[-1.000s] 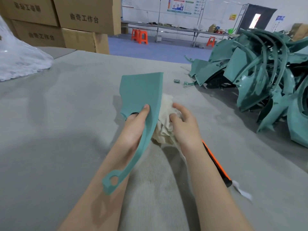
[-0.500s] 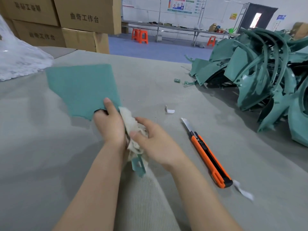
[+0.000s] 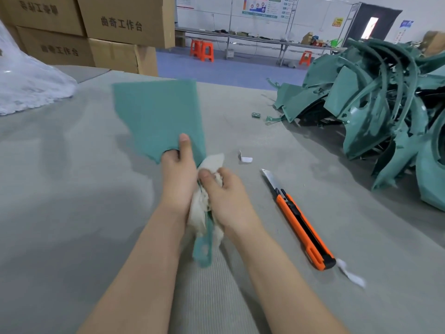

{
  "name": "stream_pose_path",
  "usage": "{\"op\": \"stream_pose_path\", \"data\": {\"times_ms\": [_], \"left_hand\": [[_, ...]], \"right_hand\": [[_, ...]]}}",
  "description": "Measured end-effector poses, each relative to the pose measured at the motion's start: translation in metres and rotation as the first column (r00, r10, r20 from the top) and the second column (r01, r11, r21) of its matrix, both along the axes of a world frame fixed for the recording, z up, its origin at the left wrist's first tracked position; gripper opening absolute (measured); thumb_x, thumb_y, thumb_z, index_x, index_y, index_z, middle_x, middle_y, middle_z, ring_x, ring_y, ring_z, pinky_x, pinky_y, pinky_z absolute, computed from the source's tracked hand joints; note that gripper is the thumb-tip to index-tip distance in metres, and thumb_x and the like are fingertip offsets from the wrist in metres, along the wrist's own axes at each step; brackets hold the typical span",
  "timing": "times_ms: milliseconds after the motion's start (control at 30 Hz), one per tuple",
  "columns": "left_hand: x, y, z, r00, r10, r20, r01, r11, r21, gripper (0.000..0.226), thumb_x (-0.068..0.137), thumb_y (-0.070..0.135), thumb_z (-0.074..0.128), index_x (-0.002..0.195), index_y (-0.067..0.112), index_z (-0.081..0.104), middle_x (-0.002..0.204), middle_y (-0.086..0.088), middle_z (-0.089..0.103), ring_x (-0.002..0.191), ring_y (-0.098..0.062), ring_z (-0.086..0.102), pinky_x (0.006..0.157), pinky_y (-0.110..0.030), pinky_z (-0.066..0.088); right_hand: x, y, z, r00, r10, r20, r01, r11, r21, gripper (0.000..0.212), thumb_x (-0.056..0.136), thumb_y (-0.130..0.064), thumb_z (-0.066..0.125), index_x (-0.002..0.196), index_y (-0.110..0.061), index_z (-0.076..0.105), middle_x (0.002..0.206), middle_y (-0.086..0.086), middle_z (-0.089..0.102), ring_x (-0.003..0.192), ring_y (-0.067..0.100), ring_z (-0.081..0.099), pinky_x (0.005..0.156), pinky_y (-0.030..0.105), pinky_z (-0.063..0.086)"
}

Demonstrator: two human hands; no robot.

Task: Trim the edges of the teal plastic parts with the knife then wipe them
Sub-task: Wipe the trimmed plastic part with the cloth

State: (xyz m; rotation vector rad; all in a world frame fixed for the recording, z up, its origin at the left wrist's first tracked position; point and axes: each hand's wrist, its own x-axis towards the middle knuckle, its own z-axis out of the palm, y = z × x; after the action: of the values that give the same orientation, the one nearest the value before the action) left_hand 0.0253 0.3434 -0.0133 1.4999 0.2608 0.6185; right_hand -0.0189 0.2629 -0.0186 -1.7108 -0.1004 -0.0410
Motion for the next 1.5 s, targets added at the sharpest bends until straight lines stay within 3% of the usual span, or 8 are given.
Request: {"op": "stream_pose_path", "data": {"times_ms": [133, 300, 500, 633, 767, 967, 1167, 1500], "left_hand": [[-0.007, -0.017, 0.001, 0.97, -0.241, 0.026, 0.242, 0.953, -0.182, 0.034, 0.101, 0.032, 0.044, 0.081, 0.008, 0.057, 0.08, -0.009, 0.061, 0.077, -0.019, 0.06, 0.074, -0.03, 0.049], [-0.018, -0.026, -0.004, 0.96, -0.278, -0.019, 0.273, 0.953, -0.134, 0.025, 0.099, 0.031, 0.049, 0.082, 0.014, 0.055, 0.081, -0.002, 0.059, 0.077, -0.013, 0.056, 0.072, -0.025, 0.045], [-0.014, -0.009, 0.002, 0.979, -0.196, -0.059, 0.163, 0.92, -0.355, 0.026, 0.098, 0.039, 0.047, 0.093, 0.016, 0.057, 0.099, -0.001, 0.064, 0.096, -0.019, 0.062, 0.094, -0.039, 0.047], [-0.013, -0.004, 0.002, 0.983, -0.173, -0.054, 0.137, 0.904, -0.404, 0.028, 0.098, 0.039, 0.047, 0.097, 0.013, 0.057, 0.097, -0.004, 0.062, 0.1, -0.027, 0.062, 0.094, -0.041, 0.048], [-0.013, -0.004, 0.001, 0.985, -0.162, -0.066, 0.124, 0.912, -0.391, 0.028, 0.099, 0.039, 0.047, 0.099, 0.013, 0.057, 0.108, -0.007, 0.065, 0.105, -0.025, 0.063, 0.097, -0.043, 0.049], [-0.01, -0.003, -0.002, 0.999, 0.023, -0.038, -0.034, 0.944, -0.327, 0.027, 0.099, 0.035, 0.046, 0.081, 0.017, 0.053, 0.09, -0.002, 0.064, 0.09, -0.02, 0.062, 0.077, -0.019, 0.05], [0.003, 0.018, -0.004, 0.945, 0.308, 0.105, -0.283, 0.937, -0.202, 0.026, 0.101, 0.022, 0.044, 0.098, 0.002, 0.06, 0.095, 0.001, 0.059, 0.09, -0.012, 0.055, 0.075, -0.016, 0.039], [0.012, 0.042, -0.005, 0.864, 0.496, 0.087, -0.449, 0.836, -0.316, 0.039, 0.101, 0.028, 0.043, 0.069, 0.008, 0.05, 0.082, -0.015, 0.059, 0.075, -0.025, 0.053, 0.068, -0.025, 0.043]], "right_hand": [[0.007, -0.007, 0.0, 0.955, -0.178, 0.236, 0.225, 0.955, -0.191, 0.025, 0.099, -0.033, 0.048, 0.08, -0.019, 0.055, 0.072, -0.004, 0.059, 0.069, 0.014, 0.053, 0.062, 0.028, 0.038], [0.03, -0.053, 0.007, 0.83, -0.517, 0.207, 0.544, 0.833, -0.102, 0.031, 0.102, -0.033, 0.043, 0.082, -0.013, 0.056, 0.075, -0.001, 0.055, 0.075, 0.021, 0.05, 0.069, 0.031, 0.035], [0.024, -0.05, 0.007, 0.954, -0.292, -0.073, 0.301, 0.933, 0.196, 0.017, 0.098, -0.027, 0.051, 0.089, -0.016, 0.061, 0.085, 0.001, 0.063, 0.08, 0.015, 0.061, 0.074, 0.031, 0.046], [0.021, -0.049, 0.015, 0.967, -0.127, -0.221, 0.221, 0.851, 0.477, 0.017, 0.094, -0.016, 0.058, 0.079, -0.009, 0.064, 0.066, 0.002, 0.065, 0.057, 0.012, 0.065, 0.052, 0.021, 0.051], [0.015, -0.048, 0.019, 0.972, 0.014, -0.234, 0.123, 0.819, 0.561, 0.01, 0.091, -0.013, 0.063, 0.088, -0.005, 0.068, 0.076, 0.007, 0.071, 0.069, 0.018, 0.069, 0.067, 0.031, 0.059], [-0.001, -0.014, 0.002, 0.976, 0.195, -0.094, -0.188, 0.979, 0.077, 0.015, 0.097, -0.021, 0.056, 0.106, -0.011, 0.062, 0.098, 0.008, 0.07, 0.088, 0.016, 0.064, 0.085, 0.037, 0.052], [-0.017, -0.014, 0.003, 0.919, 0.357, -0.166, -0.393, 0.86, -0.326, 0.027, 0.101, -0.018, 0.046, 0.09, 0.005, 0.055, 0.078, 0.012, 0.055, 0.072, 0.02, 0.052, 0.07, 0.042, 0.048], [-0.027, -0.006, 0.005, 0.825, 0.431, -0.365, -0.295, 0.88, 0.373, 0.021, 0.098, -0.006, 0.049, 0.079, -0.008, 0.057, 0.057, 0.0, 0.059, 0.044, 0.007, 0.055, 0.044, 0.018, 0.046]]}}
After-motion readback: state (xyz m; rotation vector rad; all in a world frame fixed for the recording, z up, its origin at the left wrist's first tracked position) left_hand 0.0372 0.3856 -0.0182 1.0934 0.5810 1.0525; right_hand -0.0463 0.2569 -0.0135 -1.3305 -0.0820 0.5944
